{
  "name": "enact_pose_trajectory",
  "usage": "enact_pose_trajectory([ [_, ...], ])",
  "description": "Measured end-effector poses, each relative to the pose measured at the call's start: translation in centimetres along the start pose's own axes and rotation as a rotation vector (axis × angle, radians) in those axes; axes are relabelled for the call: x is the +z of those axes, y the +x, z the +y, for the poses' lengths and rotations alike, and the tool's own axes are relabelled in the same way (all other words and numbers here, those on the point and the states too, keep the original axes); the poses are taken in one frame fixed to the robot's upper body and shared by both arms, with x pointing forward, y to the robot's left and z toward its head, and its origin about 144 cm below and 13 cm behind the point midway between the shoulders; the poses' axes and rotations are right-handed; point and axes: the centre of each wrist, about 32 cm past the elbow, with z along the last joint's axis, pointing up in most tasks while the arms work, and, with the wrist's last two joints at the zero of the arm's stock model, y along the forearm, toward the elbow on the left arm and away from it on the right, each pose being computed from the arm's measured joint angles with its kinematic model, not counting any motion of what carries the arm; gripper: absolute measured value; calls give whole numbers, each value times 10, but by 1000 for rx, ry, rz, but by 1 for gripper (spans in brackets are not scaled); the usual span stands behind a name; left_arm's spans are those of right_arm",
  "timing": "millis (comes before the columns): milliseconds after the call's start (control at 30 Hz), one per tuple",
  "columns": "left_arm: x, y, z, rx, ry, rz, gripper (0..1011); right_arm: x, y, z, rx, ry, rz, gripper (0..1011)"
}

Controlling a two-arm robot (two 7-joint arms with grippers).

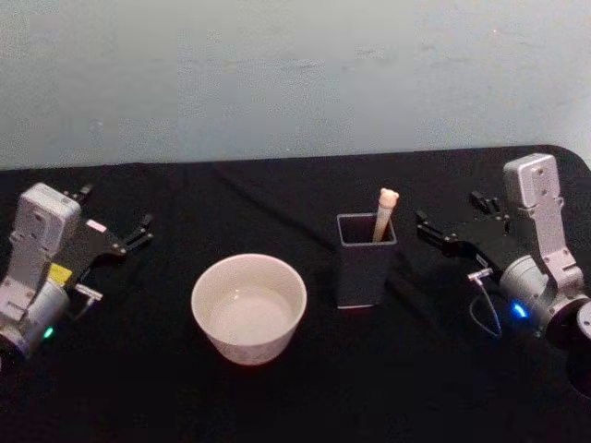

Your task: Pick up the stirring spoon with one hand, stir inside the cup, then place it back in its original position.

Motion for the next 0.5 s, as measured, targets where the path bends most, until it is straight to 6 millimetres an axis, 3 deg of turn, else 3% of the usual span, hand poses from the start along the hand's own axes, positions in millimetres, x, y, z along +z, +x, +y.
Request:
enact_pose_trajectory([
  [500, 0, 0, 0, 0, 0, 0, 1001, 0, 0, 0, 0, 0, 0, 1002],
])
